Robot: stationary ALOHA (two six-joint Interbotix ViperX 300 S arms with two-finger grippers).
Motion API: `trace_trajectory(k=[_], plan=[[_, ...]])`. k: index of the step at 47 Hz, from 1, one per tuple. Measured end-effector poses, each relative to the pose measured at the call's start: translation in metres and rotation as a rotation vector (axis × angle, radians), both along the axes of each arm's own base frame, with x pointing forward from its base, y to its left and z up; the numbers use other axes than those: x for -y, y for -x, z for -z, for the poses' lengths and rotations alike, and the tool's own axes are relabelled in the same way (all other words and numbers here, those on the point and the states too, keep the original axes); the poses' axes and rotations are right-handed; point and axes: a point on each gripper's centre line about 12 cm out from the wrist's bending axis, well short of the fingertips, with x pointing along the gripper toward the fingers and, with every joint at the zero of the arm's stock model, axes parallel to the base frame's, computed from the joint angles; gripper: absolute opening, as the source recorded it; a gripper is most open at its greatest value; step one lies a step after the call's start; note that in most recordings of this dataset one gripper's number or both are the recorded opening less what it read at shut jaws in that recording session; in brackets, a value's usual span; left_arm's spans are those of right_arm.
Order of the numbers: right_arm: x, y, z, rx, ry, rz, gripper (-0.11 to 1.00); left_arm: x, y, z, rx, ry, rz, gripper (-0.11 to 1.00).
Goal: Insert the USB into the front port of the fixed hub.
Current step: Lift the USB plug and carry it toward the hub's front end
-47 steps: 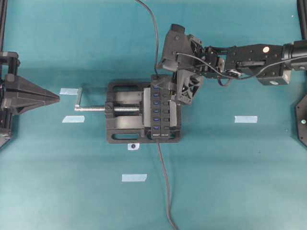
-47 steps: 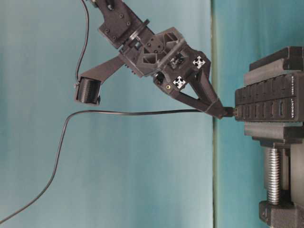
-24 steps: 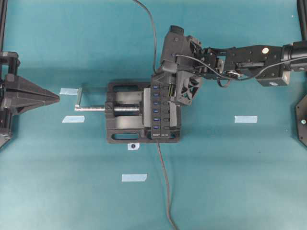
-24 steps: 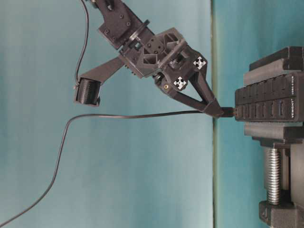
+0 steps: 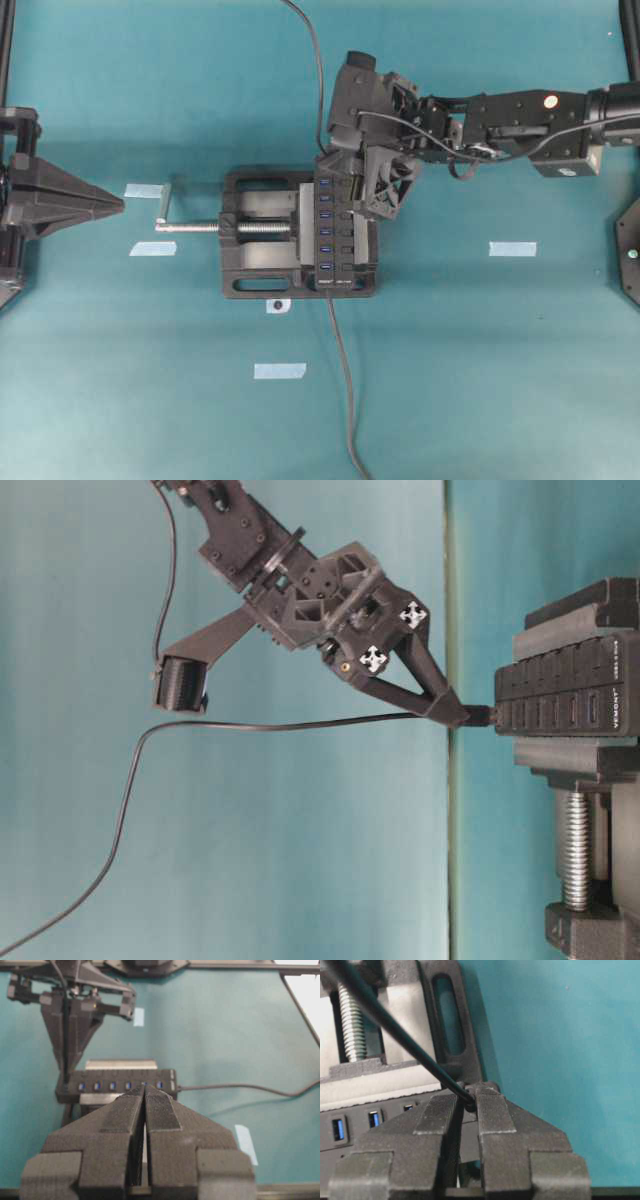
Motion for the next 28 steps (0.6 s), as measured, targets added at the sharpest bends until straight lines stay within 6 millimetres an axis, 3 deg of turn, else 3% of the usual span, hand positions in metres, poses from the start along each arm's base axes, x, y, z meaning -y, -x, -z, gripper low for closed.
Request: trace_trajectory(k=[28], plan=[[-0.018, 0.003, -0.022, -0.011, -0.015, -0.033, 0.05, 0.0, 0.0, 0.0, 0.0, 0.003, -0.001, 0.0]])
